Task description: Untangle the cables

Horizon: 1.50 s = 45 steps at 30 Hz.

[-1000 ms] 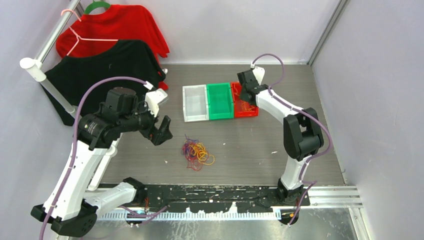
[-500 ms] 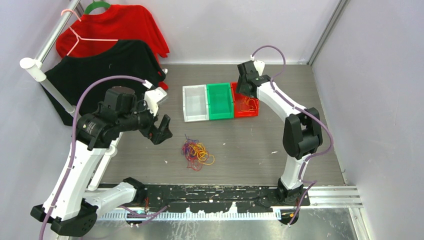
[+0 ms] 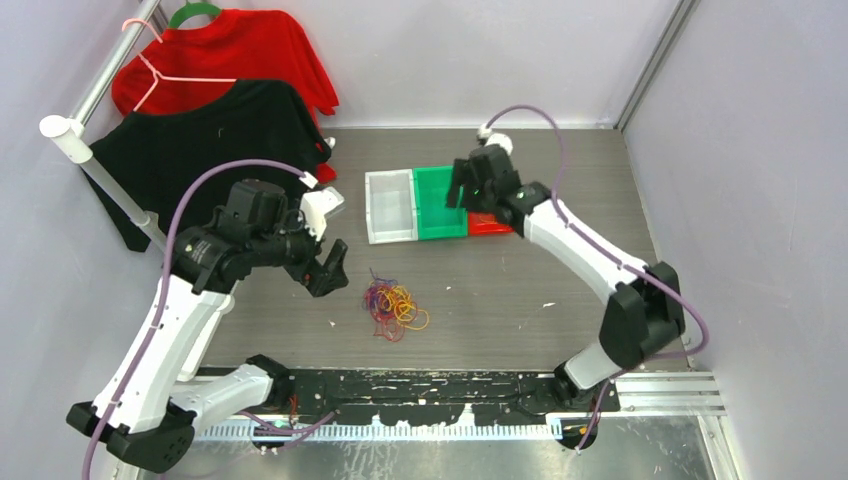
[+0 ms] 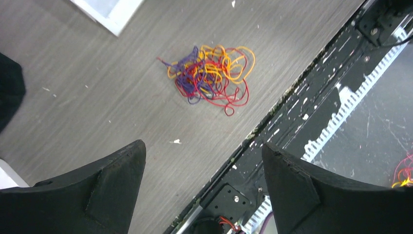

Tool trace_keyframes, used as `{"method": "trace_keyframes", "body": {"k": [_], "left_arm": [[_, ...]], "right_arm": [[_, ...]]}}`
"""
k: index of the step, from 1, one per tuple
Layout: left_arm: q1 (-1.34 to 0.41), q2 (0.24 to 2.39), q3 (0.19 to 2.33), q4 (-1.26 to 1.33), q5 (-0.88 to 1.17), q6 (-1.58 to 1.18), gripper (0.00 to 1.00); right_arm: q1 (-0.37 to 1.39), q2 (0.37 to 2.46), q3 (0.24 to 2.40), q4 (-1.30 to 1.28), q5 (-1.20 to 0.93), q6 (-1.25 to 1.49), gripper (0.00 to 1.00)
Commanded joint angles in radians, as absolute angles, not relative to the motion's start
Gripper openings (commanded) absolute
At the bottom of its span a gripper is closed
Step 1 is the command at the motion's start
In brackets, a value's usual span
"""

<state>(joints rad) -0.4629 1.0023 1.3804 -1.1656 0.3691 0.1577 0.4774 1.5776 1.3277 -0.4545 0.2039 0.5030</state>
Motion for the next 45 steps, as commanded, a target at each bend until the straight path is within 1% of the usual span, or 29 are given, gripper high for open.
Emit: {"method": "trace_keyframes", "body": {"k": [1, 4, 9, 12, 14, 18, 20, 24, 29, 35, 36, 38, 41, 42, 45], "left_arm": [[-0.462, 1.003, 1.323, -1.12, 0.4, 0.18, 0.86], [-0.462, 1.011, 1.288, -1.105, 0.41, 0.197, 0.82], [-0.461, 1.026, 1.234, -1.092, 0.42, 0.239, 0.76], [-0.461, 1.033, 1.21, -1.098, 0.42, 0.264, 0.71], [-0.46, 1.033, 1.201, -1.11, 0.425, 0.281, 0.68], [-0.463, 1.022, 1.18, -1.12, 0.425, 0.311, 0.63], [-0.461, 1.017, 1.177, -1.123, 0.428, 0.316, 0.62], [-0.461, 1.018, 1.189, -1.145, 0.449, 0.329, 0.62], [-0.461, 1.022, 1.209, -1.161, 0.451, 0.336, 0.61], [-0.462, 1.02, 1.23, -1.169, 0.457, 0.331, 0.61], [-0.463, 1.021, 1.235, -1.174, 0.456, 0.333, 0.61], [-0.461, 1.017, 1.243, -1.182, 0.453, 0.336, 0.61], [-0.462, 1.011, 1.251, -1.188, 0.452, 0.339, 0.61], [-0.461, 1.008, 1.254, -1.189, 0.455, 0.34, 0.61], [-0.462, 1.003, 1.267, -1.192, 0.46, 0.345, 0.63]], "right_arm": [[0.687, 1.45, 1.178, -0.307, 0.085, 0.477, 0.71], [0.802, 1.418, 1.06, -0.268, 0.081, 0.539, 0.71], [0.93, 1.378, 0.904, -0.197, 0.087, 0.611, 0.69], [0.957, 1.372, 0.843, -0.187, 0.074, 0.618, 0.66], [0.962, 1.372, 0.815, -0.179, 0.028, 0.638, 0.64], [1.014, 1.365, 0.802, -0.256, 0.041, 0.66, 0.59], [1.021, 1.361, 0.79, -0.29, 0.061, 0.686, 0.55], [1.021, 1.367, 0.749, -0.24, 0.052, 0.755, 0.53], [1.021, 1.461, 0.734, -0.16, 0.122, 0.837, 0.45], [1.02, 1.546, 0.748, -0.039, 0.142, 0.881, 0.43], [1.021, 1.553, 0.751, -0.034, 0.149, 0.887, 0.41], [1.021, 1.552, 0.75, -0.037, 0.177, 0.902, 0.32], [1.021, 1.507, 0.743, -0.07, 0.222, 0.891, 0.07], [1.02, 1.48, 0.755, -0.1, 0.243, 0.87, 0.02], [1.021, 1.382, 0.825, -0.204, 0.274, 0.779, 0.01]]}}
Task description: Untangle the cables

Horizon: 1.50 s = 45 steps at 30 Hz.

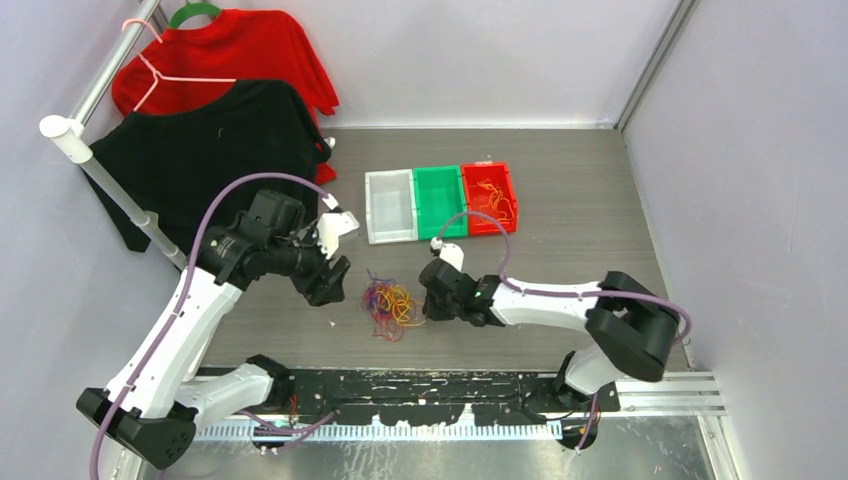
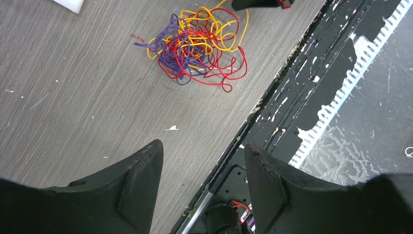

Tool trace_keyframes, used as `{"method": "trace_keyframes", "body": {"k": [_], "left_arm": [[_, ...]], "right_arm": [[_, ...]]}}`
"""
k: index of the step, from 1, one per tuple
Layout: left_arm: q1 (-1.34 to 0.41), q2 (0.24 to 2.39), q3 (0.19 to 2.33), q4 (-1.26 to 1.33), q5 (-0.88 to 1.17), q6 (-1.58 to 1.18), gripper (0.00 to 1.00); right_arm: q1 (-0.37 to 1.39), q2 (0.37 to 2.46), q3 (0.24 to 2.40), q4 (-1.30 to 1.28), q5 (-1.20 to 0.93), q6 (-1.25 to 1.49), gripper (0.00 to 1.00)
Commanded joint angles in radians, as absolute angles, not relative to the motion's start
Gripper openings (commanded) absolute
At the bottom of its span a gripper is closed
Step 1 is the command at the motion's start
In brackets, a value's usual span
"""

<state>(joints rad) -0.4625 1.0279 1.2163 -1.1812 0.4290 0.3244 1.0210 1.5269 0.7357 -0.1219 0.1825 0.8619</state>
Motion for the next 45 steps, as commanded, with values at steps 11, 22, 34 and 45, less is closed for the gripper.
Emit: {"method": "trace_keyframes", "body": {"k": [11, 22, 34, 45], "left_arm": [[-0.462, 0.984, 1.367, -1.164, 0.491, 0.366, 0.71], [-0.462, 0.967, 1.308, -1.065, 0.594, 0.345, 0.68], [-0.465, 0.96, 1.242, -0.93, 0.568, 0.154, 0.66], [-0.463, 0.946, 1.239, -0.913, 0.626, 0.078, 0.42]], "right_arm": [[1.02, 1.286, 1.196, -0.412, 0.035, 0.536, 0.01], [1.02, 1.305, 1.266, -0.234, -0.172, 0.583, 0.01], [1.02, 1.301, 1.23, -0.022, -0.293, 0.721, 0.01], [1.02, 1.292, 1.19, 0.065, -0.337, 0.799, 0.01]]}}
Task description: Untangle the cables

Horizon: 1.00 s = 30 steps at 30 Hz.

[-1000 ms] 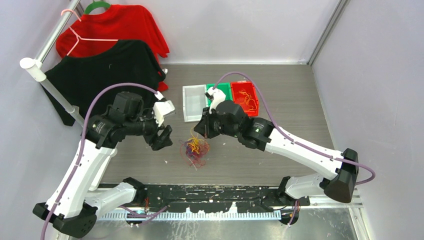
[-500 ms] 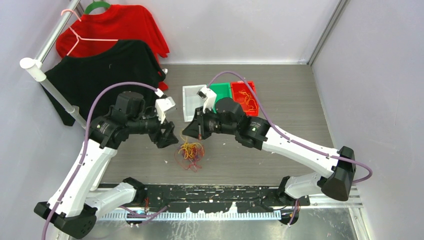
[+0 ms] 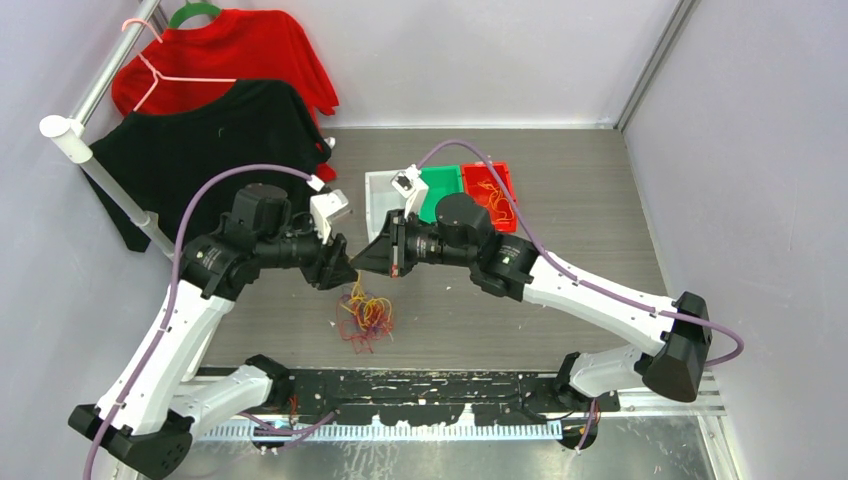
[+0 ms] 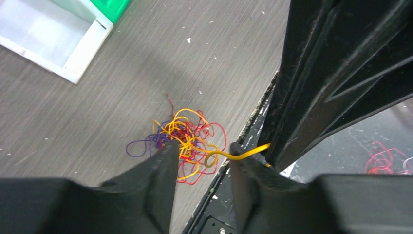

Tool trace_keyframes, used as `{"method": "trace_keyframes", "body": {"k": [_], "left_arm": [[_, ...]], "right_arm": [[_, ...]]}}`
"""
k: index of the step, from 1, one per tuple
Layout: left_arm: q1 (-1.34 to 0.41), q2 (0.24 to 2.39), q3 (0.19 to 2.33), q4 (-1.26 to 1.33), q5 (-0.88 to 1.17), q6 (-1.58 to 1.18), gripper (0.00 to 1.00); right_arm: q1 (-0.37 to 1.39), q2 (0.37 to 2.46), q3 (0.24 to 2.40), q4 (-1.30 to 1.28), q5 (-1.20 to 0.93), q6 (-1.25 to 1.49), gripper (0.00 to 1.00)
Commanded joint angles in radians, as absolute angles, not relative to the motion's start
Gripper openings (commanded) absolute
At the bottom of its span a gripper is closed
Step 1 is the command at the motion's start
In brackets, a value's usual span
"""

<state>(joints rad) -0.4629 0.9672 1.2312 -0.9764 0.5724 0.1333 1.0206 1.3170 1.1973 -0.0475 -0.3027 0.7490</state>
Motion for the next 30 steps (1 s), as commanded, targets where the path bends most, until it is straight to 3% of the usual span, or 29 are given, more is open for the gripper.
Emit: {"method": "trace_keyframes", "body": {"k": [1, 6, 9, 12, 16, 21, 25, 30], "left_arm": [[-0.463, 0.945, 1.237, -0.908, 0.639, 0.063, 0.37], [-0.462, 0.942, 1.244, -0.868, 0.604, -0.023, 0.09], [-0.462, 0.942, 1.255, -0.855, 0.574, -0.058, 0.0], [-0.462, 0.945, 1.284, -0.848, 0.55, -0.08, 0.0], [-0.462, 0.955, 1.365, -0.864, 0.56, -0.094, 0.0], [-0.462, 0.957, 1.445, -0.87, 0.586, -0.108, 0.0], [-0.462, 0.957, 1.485, -0.871, 0.584, -0.107, 0.0], [-0.462, 0.964, 1.544, -0.869, 0.571, -0.12, 0.0]], "right_arm": [[1.02, 1.291, 1.183, 0.075, -0.339, 0.807, 0.01], [1.021, 1.27, 1.139, 0.12, -0.328, 0.836, 0.01], [1.021, 1.238, 1.108, 0.138, -0.305, 0.846, 0.08], [1.012, 1.192, 1.064, 0.144, -0.261, 0.852, 0.39], [0.99, 1.096, 0.969, 0.157, -0.181, 0.859, 0.62], [0.971, 1.023, 0.896, 0.133, -0.083, 0.84, 0.71], [0.972, 1.076, 0.94, 0.038, -0.039, 0.778, 0.71], [1.012, 1.12, 0.939, 0.103, -0.048, 0.712, 0.72]]}}
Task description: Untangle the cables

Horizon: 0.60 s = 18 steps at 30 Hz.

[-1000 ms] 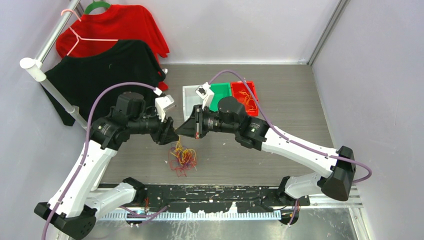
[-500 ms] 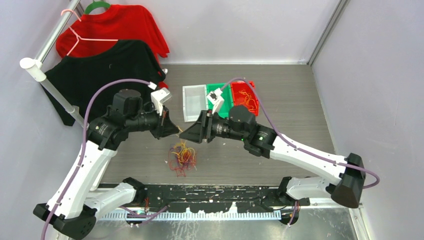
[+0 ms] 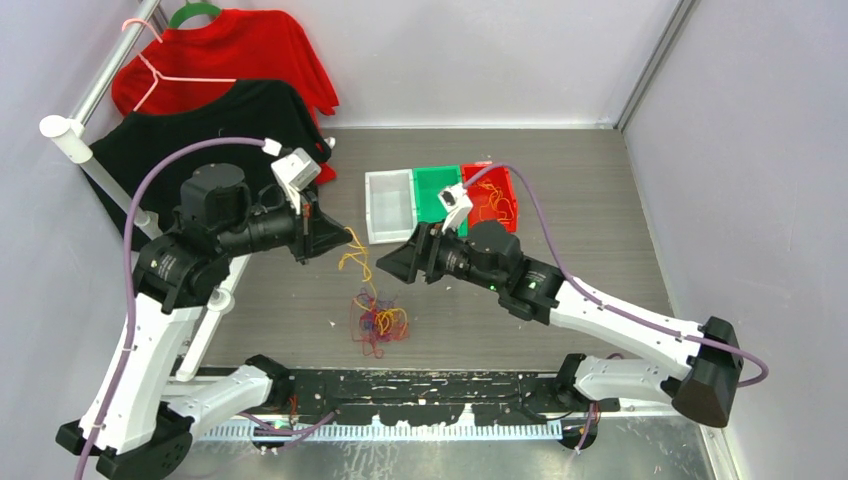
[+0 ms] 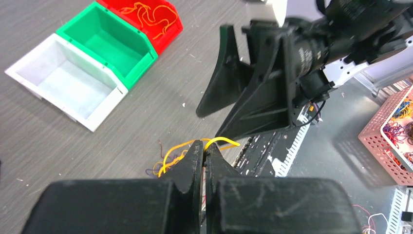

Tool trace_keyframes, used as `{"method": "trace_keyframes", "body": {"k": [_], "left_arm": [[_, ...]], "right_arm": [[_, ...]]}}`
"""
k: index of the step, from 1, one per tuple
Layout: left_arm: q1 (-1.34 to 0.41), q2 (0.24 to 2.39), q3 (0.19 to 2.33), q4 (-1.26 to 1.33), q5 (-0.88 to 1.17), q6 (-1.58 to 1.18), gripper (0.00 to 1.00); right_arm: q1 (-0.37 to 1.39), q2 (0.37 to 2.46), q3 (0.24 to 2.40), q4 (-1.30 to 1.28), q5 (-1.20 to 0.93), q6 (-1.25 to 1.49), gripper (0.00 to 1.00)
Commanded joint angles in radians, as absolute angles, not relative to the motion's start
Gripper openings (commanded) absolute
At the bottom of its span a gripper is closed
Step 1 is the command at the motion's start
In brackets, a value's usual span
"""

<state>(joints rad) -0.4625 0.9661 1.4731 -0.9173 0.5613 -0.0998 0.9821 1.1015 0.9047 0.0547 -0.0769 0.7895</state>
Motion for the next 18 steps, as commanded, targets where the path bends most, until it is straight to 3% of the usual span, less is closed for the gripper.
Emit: {"method": "trace_keyframes", "body": {"k": [1, 8, 18], "left_arm": [[-0.462, 0.966, 1.556, -0.867, 0.564, -0.122, 0.0], [-0.462, 0.979, 1.63, -0.842, 0.495, -0.136, 0.0], [-0.463, 1.011, 1.746, -0.844, 0.486, -0.134, 0.0]], "right_arm": [[1.018, 1.125, 0.93, 0.124, -0.052, 0.702, 0.73], [1.07, 1.153, 0.831, 0.378, -0.051, 0.669, 0.76], [1.095, 1.322, 0.926, 0.396, 0.005, 0.621, 0.74]]}}
